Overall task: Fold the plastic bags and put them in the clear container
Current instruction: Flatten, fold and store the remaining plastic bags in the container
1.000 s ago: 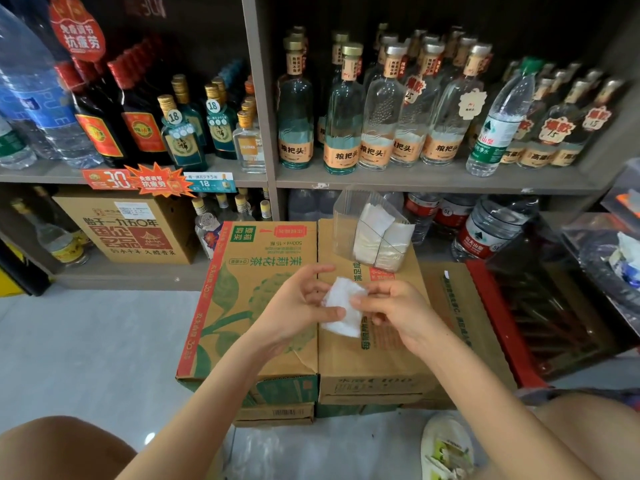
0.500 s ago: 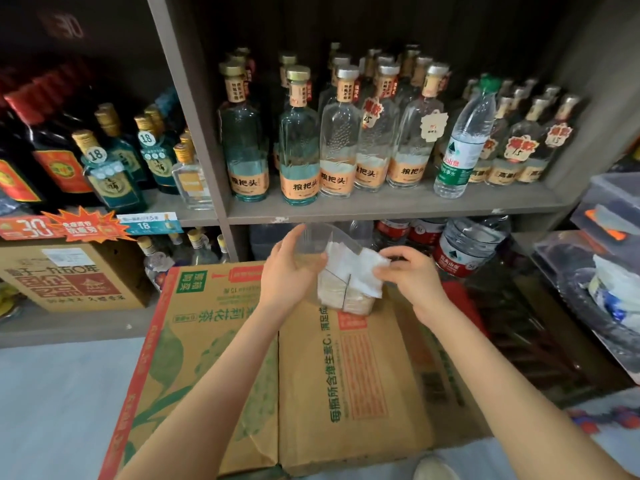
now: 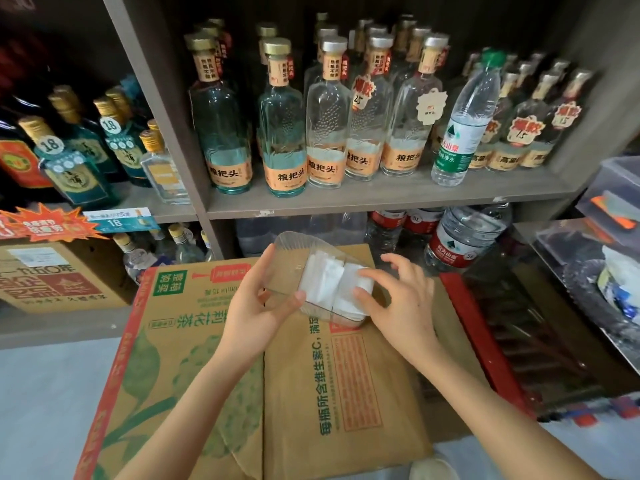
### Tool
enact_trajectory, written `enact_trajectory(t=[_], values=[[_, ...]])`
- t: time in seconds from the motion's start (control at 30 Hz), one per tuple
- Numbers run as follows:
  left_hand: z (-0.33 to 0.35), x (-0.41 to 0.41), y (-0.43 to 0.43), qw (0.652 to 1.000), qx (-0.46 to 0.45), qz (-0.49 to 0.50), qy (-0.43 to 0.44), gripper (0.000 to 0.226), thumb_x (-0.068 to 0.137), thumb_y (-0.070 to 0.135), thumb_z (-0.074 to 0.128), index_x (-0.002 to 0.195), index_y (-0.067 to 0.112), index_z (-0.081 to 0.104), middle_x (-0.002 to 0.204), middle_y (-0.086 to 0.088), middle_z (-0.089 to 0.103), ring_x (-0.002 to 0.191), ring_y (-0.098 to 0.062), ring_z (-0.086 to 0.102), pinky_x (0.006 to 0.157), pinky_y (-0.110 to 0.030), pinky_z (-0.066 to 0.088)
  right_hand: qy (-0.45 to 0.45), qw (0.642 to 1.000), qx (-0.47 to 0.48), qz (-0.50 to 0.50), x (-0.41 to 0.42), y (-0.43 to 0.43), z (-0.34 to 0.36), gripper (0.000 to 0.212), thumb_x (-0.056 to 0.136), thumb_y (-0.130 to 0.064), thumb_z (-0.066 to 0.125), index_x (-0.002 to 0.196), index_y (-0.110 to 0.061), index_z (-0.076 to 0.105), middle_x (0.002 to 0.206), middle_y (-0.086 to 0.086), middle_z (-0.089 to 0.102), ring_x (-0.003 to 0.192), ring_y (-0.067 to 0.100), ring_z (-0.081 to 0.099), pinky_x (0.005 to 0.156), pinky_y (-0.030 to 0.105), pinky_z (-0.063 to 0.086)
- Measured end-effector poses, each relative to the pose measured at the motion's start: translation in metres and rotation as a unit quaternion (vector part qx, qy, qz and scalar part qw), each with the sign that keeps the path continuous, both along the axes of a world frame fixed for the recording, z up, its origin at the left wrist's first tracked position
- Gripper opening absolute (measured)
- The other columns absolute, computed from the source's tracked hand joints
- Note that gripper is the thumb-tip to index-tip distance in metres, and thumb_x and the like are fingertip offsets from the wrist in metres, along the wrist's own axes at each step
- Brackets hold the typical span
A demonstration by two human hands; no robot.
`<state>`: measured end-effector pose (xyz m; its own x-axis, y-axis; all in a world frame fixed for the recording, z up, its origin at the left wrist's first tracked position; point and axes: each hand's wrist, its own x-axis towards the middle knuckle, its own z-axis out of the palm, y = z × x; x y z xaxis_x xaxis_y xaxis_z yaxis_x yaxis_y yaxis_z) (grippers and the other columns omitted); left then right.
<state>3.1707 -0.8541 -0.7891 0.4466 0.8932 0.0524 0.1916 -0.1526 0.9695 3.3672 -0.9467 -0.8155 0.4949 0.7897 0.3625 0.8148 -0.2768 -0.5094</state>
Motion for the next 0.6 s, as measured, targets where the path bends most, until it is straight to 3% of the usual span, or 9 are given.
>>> enact_trajectory(t=[0.07, 0.13, 0.27, 0.37, 0.5, 0.6], values=[[-0.002, -0.005, -0.007, 1.000, -0.004, 0.001, -0.010, 0.075, 0.078, 0.020, 0.076, 0.128, 0.056, 0.035, 0.140, 0.022, 0.045, 0.130, 0.003, 0.042, 0.099, -0.013, 0.037, 0.027, 0.998, -0.050, 0.017, -0.004, -0.006, 0.005, 0.059, 0.075, -0.071, 0.040, 0.112, -0.035, 0.069, 0.138, -0.003, 0.047, 0.125, 0.019, 0.040, 0.094, 0.032, 0.022], [-0.003, -0.010, -0.012, 1.000, -0.009, 0.000, -0.017, 0.075, 0.074, 0.023, 0.077, 0.130, 0.054, 0.036, 0.140, 0.022, 0.047, 0.127, 0.008, 0.042, 0.095, -0.009, 0.038, 0.025, 0.995, -0.090, 0.026, -0.006, -0.010, 0.010, 0.066, 0.071, -0.076, 0.039, 0.117, -0.037, 0.066, 0.146, -0.004, 0.040, 0.132, 0.018, 0.034, 0.101, 0.037, 0.021], [-0.003, -0.016, -0.019, 1.000, -0.006, -0.006, -0.029, 0.078, 0.068, 0.030, 0.076, 0.132, 0.052, 0.038, 0.140, 0.020, 0.048, 0.127, 0.008, 0.044, 0.101, -0.016, 0.040, 0.001, 0.985, -0.172, 0.020, -0.010, -0.014, 0.018, 0.057, 0.073, -0.069, 0.062, 0.123, -0.044, 0.059, 0.155, -0.004, 0.026, 0.140, 0.019, 0.023, 0.108, 0.039, 0.015], [-0.006, -0.020, -0.025, 1.000, 0.009, -0.004, -0.019, 0.080, 0.067, 0.033, 0.076, 0.135, 0.049, 0.036, 0.141, 0.017, 0.048, 0.130, 0.004, 0.043, 0.102, -0.021, 0.038, -0.018, 0.976, -0.219, 0.001, -0.016, -0.013, 0.021, 0.058, 0.071, -0.069, 0.064, 0.124, -0.049, 0.055, 0.158, -0.001, 0.019, 0.142, 0.023, 0.019, 0.111, 0.042, 0.012], [-0.009, -0.024, -0.034, 0.999, 0.029, 0.008, -0.016, 0.081, 0.069, 0.032, 0.081, 0.132, 0.052, 0.035, 0.139, 0.019, 0.047, 0.127, 0.008, 0.043, 0.092, -0.006, 0.039, -0.036, 0.961, -0.274, -0.016, -0.023, -0.005, 0.024, 0.059, 0.070, -0.069, 0.065, 0.125, -0.050, 0.054, 0.160, 0.004, 0.012, 0.145, 0.027, 0.014, 0.114, 0.049, 0.007], [-0.009, -0.023, -0.036, 0.999, 0.036, 0.014, -0.019, 0.080, 0.071, 0.036, 0.083, 0.132, 0.053, 0.034, 0.135, 0.025, 0.046, 0.125, 0.009, 0.044, 0.093, -0.010, 0.039, -0.045, 0.945, -0.323, -0.018, -0.026, 0.002, 0.025, 0.059, 0.071, -0.068, 0.065, 0.126, -0.050, 0.053, 0.160, 0.006, 0.009, 0.146, 0.029, 0.012, 0.115, 0.055, 0.003]])
